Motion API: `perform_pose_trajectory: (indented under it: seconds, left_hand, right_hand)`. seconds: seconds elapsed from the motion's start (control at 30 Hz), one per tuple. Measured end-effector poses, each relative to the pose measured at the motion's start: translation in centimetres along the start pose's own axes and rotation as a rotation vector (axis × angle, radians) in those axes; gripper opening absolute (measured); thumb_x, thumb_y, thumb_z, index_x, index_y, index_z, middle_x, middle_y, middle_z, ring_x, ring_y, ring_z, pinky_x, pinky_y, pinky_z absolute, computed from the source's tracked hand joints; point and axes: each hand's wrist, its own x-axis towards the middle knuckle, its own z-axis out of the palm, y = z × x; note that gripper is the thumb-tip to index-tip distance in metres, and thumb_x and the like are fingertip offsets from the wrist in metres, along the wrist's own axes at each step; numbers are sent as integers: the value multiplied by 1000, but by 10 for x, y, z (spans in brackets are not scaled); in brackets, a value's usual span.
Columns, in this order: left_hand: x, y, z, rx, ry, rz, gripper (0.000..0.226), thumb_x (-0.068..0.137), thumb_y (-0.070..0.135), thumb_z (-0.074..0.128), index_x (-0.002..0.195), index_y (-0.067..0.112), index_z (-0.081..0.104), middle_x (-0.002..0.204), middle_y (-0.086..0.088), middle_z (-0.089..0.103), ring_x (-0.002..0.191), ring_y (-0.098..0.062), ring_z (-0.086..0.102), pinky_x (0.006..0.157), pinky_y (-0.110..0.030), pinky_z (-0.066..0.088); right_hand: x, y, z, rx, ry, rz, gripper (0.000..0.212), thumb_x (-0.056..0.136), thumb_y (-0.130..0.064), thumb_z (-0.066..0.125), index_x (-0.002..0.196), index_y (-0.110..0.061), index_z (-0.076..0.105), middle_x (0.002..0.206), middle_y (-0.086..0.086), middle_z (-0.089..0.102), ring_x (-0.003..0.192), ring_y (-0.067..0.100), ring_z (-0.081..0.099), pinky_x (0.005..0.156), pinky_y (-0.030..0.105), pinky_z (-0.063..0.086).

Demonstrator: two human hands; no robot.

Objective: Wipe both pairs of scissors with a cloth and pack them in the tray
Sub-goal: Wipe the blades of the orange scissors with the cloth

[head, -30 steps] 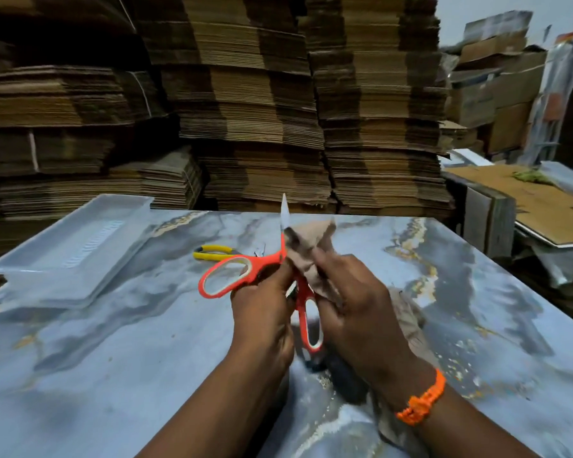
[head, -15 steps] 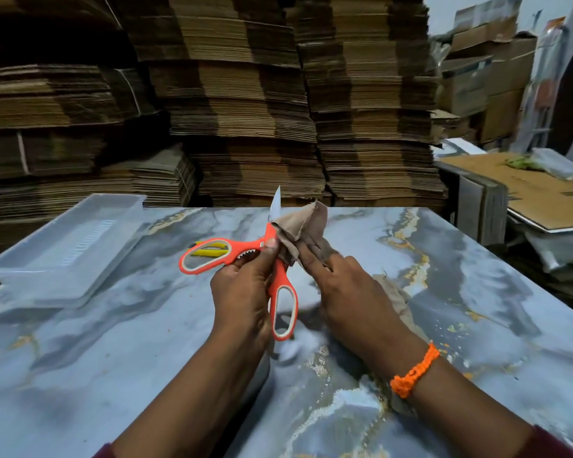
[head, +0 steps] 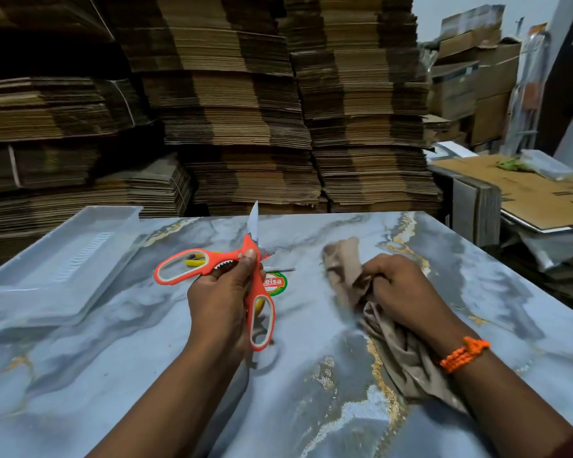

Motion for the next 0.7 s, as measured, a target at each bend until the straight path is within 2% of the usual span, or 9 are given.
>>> perform_pose_trajectory:
  seconds: [0.03,0.1,0.17,0.23,0.3,0.37,0.53,0.6,0.7]
  left_hand:
    - [0,3,0,-12,-6,-9,20,88,26,78,94,7,82,88,-16,75,70,-24,63,65,-33,51]
    - [-1,6,1,-25,-19,2,22,90,24,76,99,5,80,92,-16,77,71,-23,66,67,-34,54]
    - [-2,7,2,-34,-15,19,19,91,21,75,100,5,79,98,-15,80,79,-23,71,76,-38,58]
    - [-4,7,3,-30,-10,24,20,91,20,75,102,3,79,99,-15,80,80,-24,70,76,-37,58]
    - [-5,7,4,-11,-8,18,23,90,22,76,103,3,79,94,-15,79,71,-20,68,66,-33,55]
    - [-6,5,5,1,-7,18,22,89,22,77,101,4,79,91,-13,79,69,-18,69,66,-32,56]
    - [-4,-2,6,37,-22,55,16,87,21,80,96,9,81,94,-10,81,95,-29,76,94,-46,59]
    - [-5,-2,7,71,-35,75,15,88,23,80,97,11,82,93,-7,82,94,-26,77,95,-47,59]
    - [-12,2,10,142,-36,159,19,88,30,79,100,16,81,93,-2,82,91,-20,78,92,-42,60]
  right_hand:
    - [-1,-4,-2,34,-90,26,27,87,-16,53,75,-15,78,91,10,76,79,18,68,67,27,51]
    - [-4,-13,-6,93,-246,121,55,95,-49,49,68,-11,78,77,13,75,70,24,67,71,36,52]
    - [-5,-16,-8,-13,-216,172,69,95,-62,58,61,-5,75,57,17,61,58,23,60,64,34,47]
    - [-6,-18,-5,-214,-106,162,59,82,-51,81,61,2,65,54,19,51,53,23,54,53,32,35]
    - [-8,-25,0,-284,-116,149,46,73,-42,90,79,-5,64,73,9,64,72,21,61,56,31,38]
    - [-10,-35,5,-297,-191,142,43,76,-44,86,96,-12,65,92,2,66,87,20,62,66,32,45]
    - [-3,-51,14,-503,-313,17,24,89,-26,70,85,-5,60,93,11,61,87,28,60,61,34,35]
    - [3,-58,5,-638,-202,-3,20,91,-23,64,90,-12,47,104,12,59,96,34,62,66,31,34]
    - [5,-72,-6,-649,31,-18,28,90,-18,67,96,-16,40,97,12,65,91,36,64,62,33,35]
